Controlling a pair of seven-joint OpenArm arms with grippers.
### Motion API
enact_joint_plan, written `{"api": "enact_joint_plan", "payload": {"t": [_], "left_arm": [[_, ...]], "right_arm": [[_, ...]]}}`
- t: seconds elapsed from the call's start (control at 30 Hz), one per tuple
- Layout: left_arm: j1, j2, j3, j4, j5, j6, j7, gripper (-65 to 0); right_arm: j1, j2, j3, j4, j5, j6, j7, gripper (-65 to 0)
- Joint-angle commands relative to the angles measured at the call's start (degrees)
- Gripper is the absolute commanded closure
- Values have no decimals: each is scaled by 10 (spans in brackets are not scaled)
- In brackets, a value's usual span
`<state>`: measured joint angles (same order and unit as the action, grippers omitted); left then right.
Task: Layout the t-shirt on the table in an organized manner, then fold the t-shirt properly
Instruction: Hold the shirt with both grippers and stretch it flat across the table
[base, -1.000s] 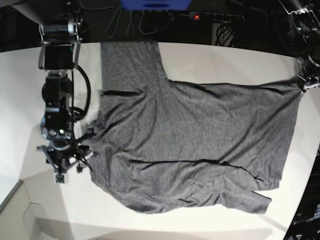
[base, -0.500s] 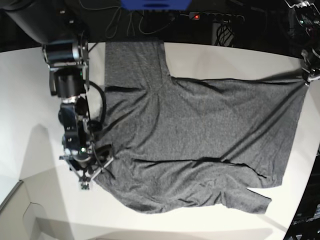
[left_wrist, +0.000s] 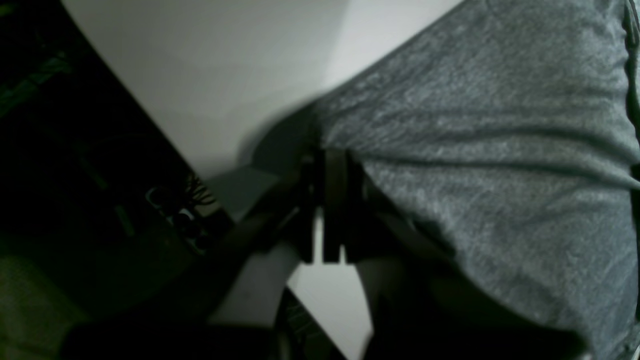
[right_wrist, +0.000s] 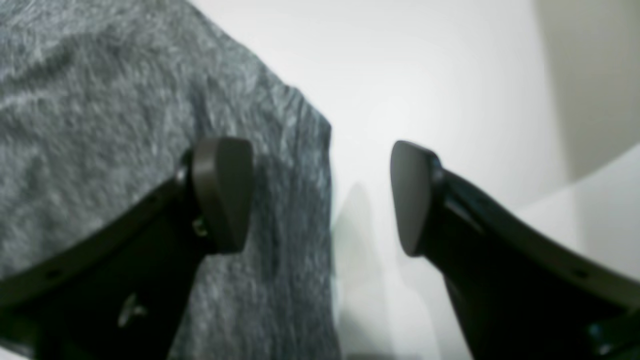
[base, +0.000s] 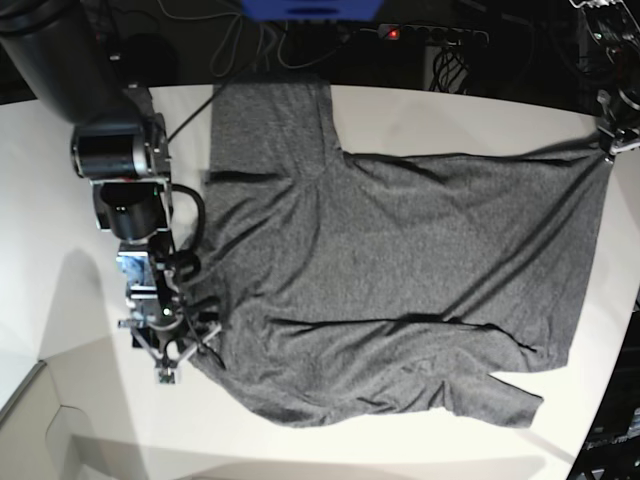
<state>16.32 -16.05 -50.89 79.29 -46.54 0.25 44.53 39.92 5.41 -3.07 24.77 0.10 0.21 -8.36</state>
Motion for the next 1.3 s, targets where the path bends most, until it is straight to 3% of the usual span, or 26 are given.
{"api": "enact_joint_plan", "payload": {"t": [0.0,0.13,0.23,0.3,0.47,0.63,0.77,1.27], "left_arm": [[1,-11,-4,10,-5,-2,-9,-2],[8,-10,-4,10,-5,-2,-12,-2],[8,-10,-4,8,-5,-2,-12,-2],[8,-3,-4,7,-5,-2,-12,-2],[12,4,-4,10,-6,-2,-12,-2],[12,14,-4,19,-6,-2,-6,-2],[21,34,-4,59,-6,-2,-6,-2],[25,102,-1,100,-4,-2,-4,-2]], "right_arm": [[20,3,0,4,1,0,22,-433],[17,3,0,-8,1,-1,26,-431],[16,3,0,-16,1,-1,26,-377],[15,3,0,-19,1,0,26,-294],[6,11,1,-14,1,-2,26,-2],[18,32,2,-13,2,-7,21,-2],[21,51,2,-14,2,-70,20,-3],[35,56,3,-14,2,-75,21,-7]]}}
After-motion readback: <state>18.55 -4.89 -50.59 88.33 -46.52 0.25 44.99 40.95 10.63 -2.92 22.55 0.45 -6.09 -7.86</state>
